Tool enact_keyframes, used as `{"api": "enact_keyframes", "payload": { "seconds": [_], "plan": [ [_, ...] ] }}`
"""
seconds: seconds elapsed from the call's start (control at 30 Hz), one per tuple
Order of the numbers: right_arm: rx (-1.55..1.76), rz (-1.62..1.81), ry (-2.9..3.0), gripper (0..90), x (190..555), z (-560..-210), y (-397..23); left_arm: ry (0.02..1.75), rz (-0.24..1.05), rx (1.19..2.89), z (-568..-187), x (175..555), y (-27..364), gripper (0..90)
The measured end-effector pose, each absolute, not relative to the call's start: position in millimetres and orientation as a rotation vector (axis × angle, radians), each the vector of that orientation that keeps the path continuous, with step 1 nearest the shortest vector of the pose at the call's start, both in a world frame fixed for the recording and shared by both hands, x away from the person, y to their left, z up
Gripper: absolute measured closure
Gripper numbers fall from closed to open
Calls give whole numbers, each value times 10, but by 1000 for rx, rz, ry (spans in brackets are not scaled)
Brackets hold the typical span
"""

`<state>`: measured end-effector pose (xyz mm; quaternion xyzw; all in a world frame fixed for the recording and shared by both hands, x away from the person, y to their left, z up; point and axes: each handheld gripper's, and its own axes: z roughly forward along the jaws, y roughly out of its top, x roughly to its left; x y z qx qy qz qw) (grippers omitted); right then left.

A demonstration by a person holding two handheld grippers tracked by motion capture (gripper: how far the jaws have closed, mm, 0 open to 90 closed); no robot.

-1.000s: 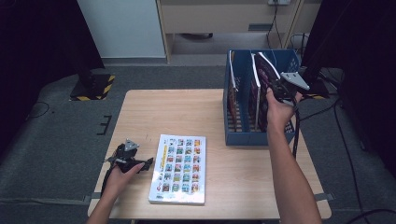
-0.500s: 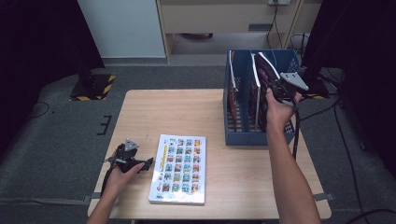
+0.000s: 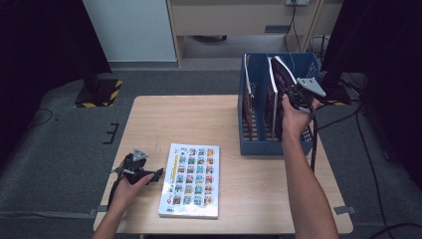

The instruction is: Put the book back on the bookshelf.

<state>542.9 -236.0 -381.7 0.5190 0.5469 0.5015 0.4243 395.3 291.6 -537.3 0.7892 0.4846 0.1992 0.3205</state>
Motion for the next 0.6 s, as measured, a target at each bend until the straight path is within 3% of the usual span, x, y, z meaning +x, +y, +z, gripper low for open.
{"api": "enact_keyframes", "payload": {
  "seconds": [0.6],
  "plan": [
    [1275,1262,1380,830,5426,-3886,-2305,1269,522,2078,-5372,3957,2912,0]
  ]
}}
